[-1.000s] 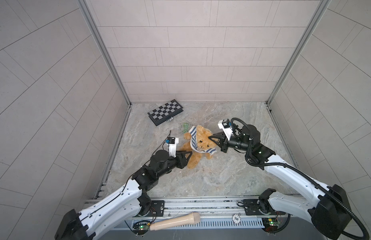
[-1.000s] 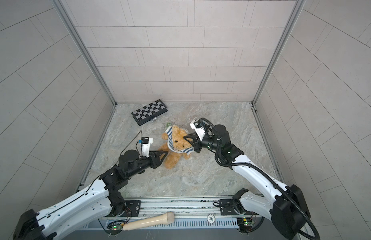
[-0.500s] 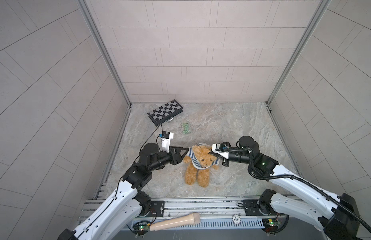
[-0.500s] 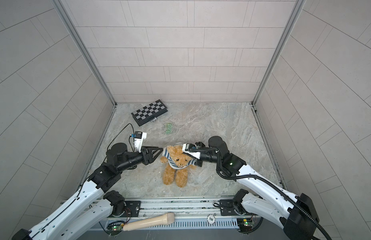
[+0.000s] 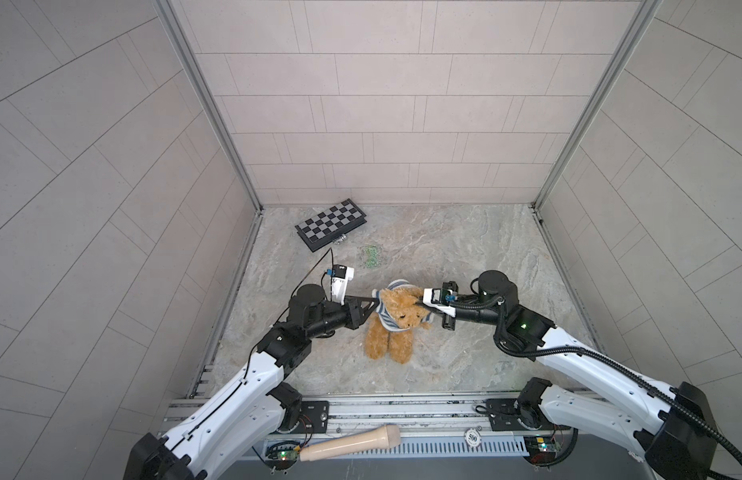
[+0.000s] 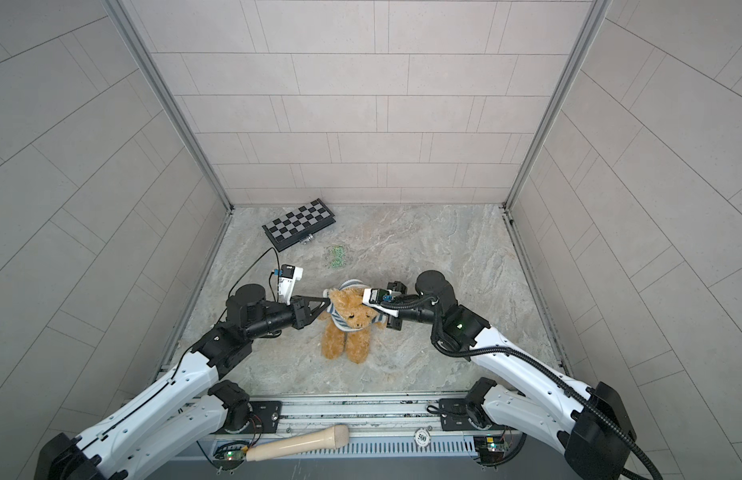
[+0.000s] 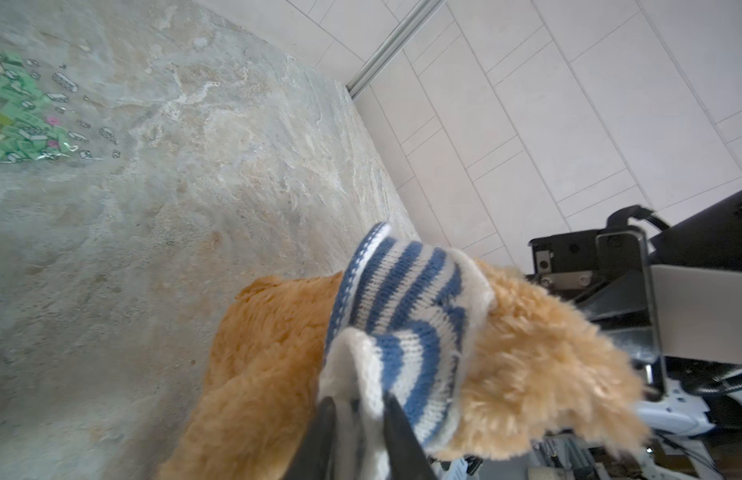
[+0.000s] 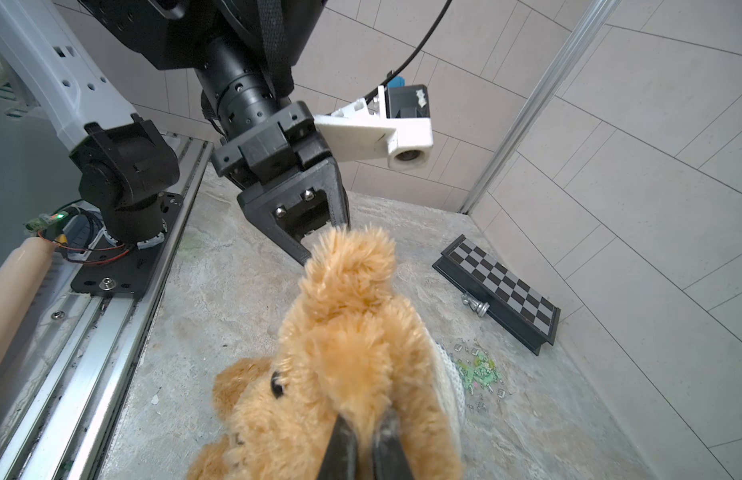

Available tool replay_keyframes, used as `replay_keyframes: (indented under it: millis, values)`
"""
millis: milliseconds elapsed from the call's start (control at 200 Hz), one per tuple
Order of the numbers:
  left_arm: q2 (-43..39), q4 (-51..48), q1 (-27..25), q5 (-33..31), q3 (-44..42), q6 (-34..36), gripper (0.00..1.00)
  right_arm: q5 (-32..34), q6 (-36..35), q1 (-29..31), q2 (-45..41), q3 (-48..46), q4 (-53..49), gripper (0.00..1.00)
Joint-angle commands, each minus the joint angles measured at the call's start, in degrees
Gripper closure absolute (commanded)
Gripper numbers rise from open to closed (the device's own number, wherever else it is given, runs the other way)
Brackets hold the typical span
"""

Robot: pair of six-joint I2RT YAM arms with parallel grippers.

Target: Dress the teddy bear

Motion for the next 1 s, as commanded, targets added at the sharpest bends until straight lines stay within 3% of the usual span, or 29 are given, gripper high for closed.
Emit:
replay_keyframes:
  millis: [0, 60, 200, 390, 546, 711, 856, 996]
  values:
    - [-0.7, 4.1, -0.2, 0.9, -1.6, -0.2, 0.90, 0.7, -2.9, 0.0, -0.4, 0.9, 1.8, 1.00]
    - [-1.2, 3.6, -0.3, 0.5, -1.7, -0.2, 1.00, 1.1, -3.0, 0.0, -0.4, 0.7, 2.1, 1.00]
    - [-1.8, -1.0, 0.6, -2.9, -2.1, 1.4, 1.00, 0.8, -2.7, 0.0, -1.7, -0.6, 3.8, 1.00]
    - [2.9, 3.0, 9.6, -0.9, -7.5, -1.2, 1.00, -0.6, -1.4, 0.0, -3.5, -1.8, 5.9, 1.00]
    - [2.5, 2.1, 9.9, -1.9, -7.8, -1.2, 1.00, -0.6, -0.9, 0.0, -4.5, -2.3, 7.3, 1.00]
    - [-0.9, 0.4, 10.0, 1.0, -6.5, -0.8, 1.00, 0.7, -0.6, 0.0, -3.2, -1.9, 7.0, 1.00]
    - [-6.5, -2.6, 9.8, 2.4, -5.7, -0.8, 0.66, -0.1, 0.2, 0.0, -3.1, -2.3, 8.4, 1.00]
    - [-11.6, -10.5, 9.8, 0.0, -3.9, 1.5, 0.55, 0.7, 1.8, -0.1, -2.9, -2.3, 8.8, 1.00]
